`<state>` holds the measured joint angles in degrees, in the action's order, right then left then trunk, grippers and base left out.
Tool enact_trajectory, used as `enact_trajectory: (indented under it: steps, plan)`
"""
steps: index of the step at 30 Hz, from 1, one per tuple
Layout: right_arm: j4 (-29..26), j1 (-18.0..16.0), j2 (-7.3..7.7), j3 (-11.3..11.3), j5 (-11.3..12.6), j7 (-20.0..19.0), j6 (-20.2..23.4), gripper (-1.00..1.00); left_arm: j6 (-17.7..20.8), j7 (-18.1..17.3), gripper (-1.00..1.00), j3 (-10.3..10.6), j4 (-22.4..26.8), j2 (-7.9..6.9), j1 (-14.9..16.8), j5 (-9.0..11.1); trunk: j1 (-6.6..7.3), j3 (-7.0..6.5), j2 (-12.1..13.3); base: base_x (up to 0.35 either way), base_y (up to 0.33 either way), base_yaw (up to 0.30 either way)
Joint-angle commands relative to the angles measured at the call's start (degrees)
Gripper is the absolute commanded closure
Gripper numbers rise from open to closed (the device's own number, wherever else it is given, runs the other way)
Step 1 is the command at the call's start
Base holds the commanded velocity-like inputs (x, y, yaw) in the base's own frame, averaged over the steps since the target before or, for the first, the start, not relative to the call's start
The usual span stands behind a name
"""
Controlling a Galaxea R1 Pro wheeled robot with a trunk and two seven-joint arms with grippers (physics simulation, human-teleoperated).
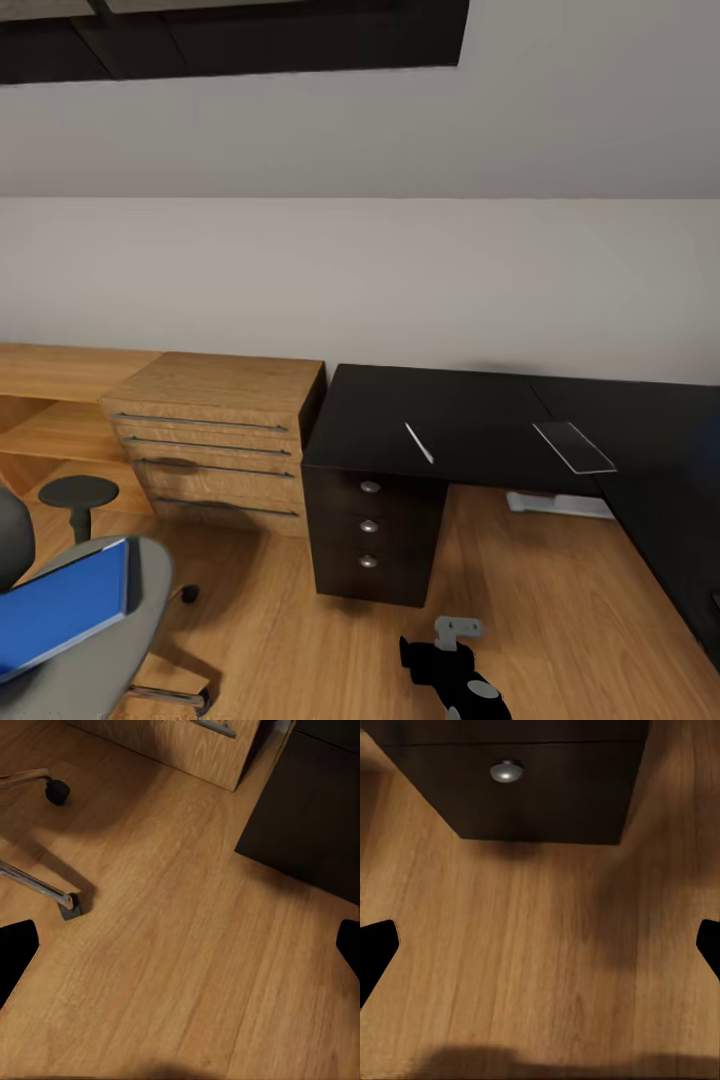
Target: In the bedroom, organize the workspace by keeping the computer under the desk, ensuring the monitor is on the desk, placing the keyboard on the desk next to the monitor, placing the mouse on the desk next to the keyboard, moving the folder from the swivel chair onto the desk next to the mouse, stacking the notebook on top of the folder with the pen on top of the notebook, and positioning the swivel chair next to the desk.
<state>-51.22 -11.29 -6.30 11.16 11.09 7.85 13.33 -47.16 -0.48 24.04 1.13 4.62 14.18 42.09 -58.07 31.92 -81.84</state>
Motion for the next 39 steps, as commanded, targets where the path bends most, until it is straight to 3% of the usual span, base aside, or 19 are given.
enact_trajectory:
  steps: [1, 39]
  plan:
    - [0.22, -0.01, 0.05, 0.19, 0.59, 0.50, 0.22, -1.00, -0.16, -0.05, -1.00, 0.48, -0.07, 0.01, 0.05, 0.54, 0.00, 0.06, -0.03, 0.000, 0.000, 0.270]
    - [5.67, 0.02, -0.03, 0.53, 0.50, 0.67, -6.77, -1.00, 0.49, -0.04, -1.00, 0.46, -0.07, -0.33, -0.03, 0.54, 0.00, 0.06, -0.03, 0.000, 0.000, 0.280]
